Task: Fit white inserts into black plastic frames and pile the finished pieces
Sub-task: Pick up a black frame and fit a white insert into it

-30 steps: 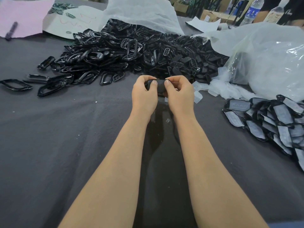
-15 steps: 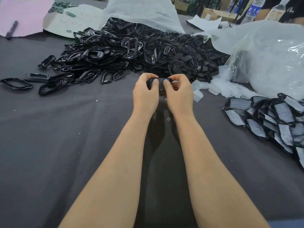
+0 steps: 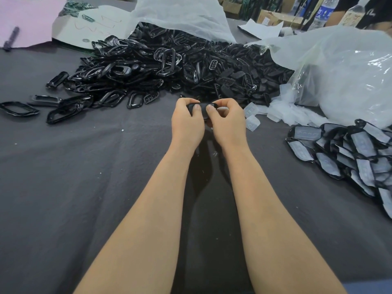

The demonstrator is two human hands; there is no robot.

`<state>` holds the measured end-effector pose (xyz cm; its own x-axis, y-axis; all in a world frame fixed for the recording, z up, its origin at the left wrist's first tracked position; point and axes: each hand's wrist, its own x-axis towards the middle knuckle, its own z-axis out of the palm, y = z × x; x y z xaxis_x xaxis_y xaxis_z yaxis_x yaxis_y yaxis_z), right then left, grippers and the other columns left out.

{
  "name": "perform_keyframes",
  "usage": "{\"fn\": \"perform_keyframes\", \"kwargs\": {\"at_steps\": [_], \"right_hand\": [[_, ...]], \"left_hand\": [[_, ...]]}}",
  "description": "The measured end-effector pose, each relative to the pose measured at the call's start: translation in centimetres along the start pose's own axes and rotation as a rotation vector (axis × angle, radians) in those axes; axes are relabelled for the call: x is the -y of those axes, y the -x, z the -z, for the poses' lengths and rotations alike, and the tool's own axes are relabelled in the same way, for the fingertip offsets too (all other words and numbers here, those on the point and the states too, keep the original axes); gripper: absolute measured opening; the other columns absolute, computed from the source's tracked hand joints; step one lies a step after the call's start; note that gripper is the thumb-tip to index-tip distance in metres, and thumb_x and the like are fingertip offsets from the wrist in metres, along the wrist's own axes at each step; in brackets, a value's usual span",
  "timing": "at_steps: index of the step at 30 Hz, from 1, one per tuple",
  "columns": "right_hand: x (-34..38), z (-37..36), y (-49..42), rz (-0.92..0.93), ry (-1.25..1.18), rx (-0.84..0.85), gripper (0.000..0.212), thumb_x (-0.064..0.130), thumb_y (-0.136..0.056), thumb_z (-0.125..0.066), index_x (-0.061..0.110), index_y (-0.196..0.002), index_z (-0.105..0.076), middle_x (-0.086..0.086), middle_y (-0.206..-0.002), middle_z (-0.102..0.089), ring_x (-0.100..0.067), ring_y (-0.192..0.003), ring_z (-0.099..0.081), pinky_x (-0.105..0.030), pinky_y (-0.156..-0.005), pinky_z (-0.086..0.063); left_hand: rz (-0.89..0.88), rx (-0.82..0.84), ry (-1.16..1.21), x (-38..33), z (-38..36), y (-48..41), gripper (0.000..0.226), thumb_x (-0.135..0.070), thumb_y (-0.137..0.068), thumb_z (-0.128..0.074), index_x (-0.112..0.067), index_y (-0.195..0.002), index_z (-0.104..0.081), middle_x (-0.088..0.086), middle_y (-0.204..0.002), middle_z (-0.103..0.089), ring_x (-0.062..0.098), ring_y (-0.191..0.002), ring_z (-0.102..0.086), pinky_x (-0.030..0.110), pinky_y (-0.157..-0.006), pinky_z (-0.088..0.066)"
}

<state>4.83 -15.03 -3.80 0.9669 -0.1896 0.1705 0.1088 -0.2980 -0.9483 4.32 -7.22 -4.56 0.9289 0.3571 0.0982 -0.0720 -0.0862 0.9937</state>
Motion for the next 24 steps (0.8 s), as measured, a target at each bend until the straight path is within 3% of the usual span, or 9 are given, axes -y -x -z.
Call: {"fn": "perform_keyframes", "kwargs": {"at_steps": [3, 5, 10, 15, 18, 21, 24], "right_hand": [[0.04, 0.06, 0.03, -0.064, -0.136, -0.018, 0.013, 0.007, -0.089, -0.06, 0.018, -0.084, -0.054, -0.004, -0.08, -0.063, -0.017, -0.073, -0.063, -0.027, -0.066, -0.054], [0.23, 0.09, 0.05, -0.131, -0.251, -0.028, 0.016, 0.004, -0.088, -0.059, 0.018, -0.081, -0.056, 0.0, -0.074, -0.061, -0.011, -0.066, -0.059, -0.02, -0.057, -0.049], [0.23, -0.09, -0.03, -0.152, -0.269, -0.067, 0.017, 0.004, -0.089, -0.057, 0.019, -0.081, -0.059, -0.004, -0.083, -0.063, -0.018, -0.08, -0.062, -0.032, -0.077, -0.054], [0.21, -0.03, 0.0, -0.13, -0.256, -0.022, 0.011, 0.008, -0.087, -0.062, 0.018, -0.088, -0.057, 0.0, -0.089, -0.063, -0.011, -0.082, -0.061, -0.018, -0.067, -0.052], [0.21, -0.02, 0.0, -0.153, -0.293, -0.032, 0.013, 0.007, -0.086, -0.063, 0.018, -0.087, -0.057, -0.004, -0.091, -0.063, -0.015, -0.087, -0.061, -0.028, -0.077, -0.053], [0.33, -0.1, -0.05, -0.161, -0.301, -0.065, 0.014, 0.005, -0.087, -0.06, 0.019, -0.084, -0.058, -0.002, -0.086, -0.063, -0.014, -0.083, -0.061, -0.027, -0.074, -0.054], [0.25, -0.13, -0.19, -0.177, -0.293, -0.099, 0.016, 0.005, -0.089, -0.056, 0.019, -0.081, -0.06, -0.004, -0.087, -0.064, -0.018, -0.085, -0.062, -0.036, -0.082, -0.055]], "left_hand": [[0.007, 0.002, 0.048, -0.12, 0.0, 0.08, 0.012, -0.012, -0.098, -0.047, -0.023, -0.095, -0.05, -0.009, -0.09, -0.055, 0.015, -0.092, -0.059, 0.029, -0.08, -0.052], [-0.009, 0.014, 0.047, -0.11, -0.04, 0.16, 0.012, -0.011, -0.098, -0.047, -0.023, -0.096, -0.05, -0.009, -0.09, -0.055, 0.01, -0.088, -0.058, 0.023, -0.075, -0.051], [-0.031, 0.01, 0.033, -0.17, -0.12, 0.2, 0.011, -0.011, -0.098, -0.047, -0.022, -0.099, -0.049, -0.013, -0.088, -0.051, 0.0, -0.08, -0.052, 0.004, -0.059, -0.043], [-0.036, 0.009, 0.009, -0.19, -0.2, 0.26, 0.009, -0.013, -0.099, -0.047, -0.021, -0.1, -0.049, -0.013, -0.089, -0.053, 0.0, -0.082, -0.053, 0.011, -0.064, -0.042], [-0.042, 0.016, 0.002, -0.24, -0.22, 0.28, 0.009, -0.012, -0.099, -0.047, -0.021, -0.1, -0.049, -0.013, -0.089, -0.052, 0.0, -0.081, -0.052, 0.005, -0.062, -0.042], [-0.031, 0.021, 0.007, -0.28, -0.24, 0.25, 0.009, -0.012, -0.099, -0.046, -0.02, -0.1, -0.048, -0.012, -0.089, -0.052, 0.001, -0.08, -0.052, 0.0, -0.058, -0.041], [-0.018, 0.027, 0.005, -0.29, -0.35, 0.4, 0.008, -0.011, -0.099, -0.045, -0.019, -0.101, -0.047, -0.012, -0.088, -0.05, 0.001, -0.08, -0.051, 0.0, -0.057, -0.041]]}}
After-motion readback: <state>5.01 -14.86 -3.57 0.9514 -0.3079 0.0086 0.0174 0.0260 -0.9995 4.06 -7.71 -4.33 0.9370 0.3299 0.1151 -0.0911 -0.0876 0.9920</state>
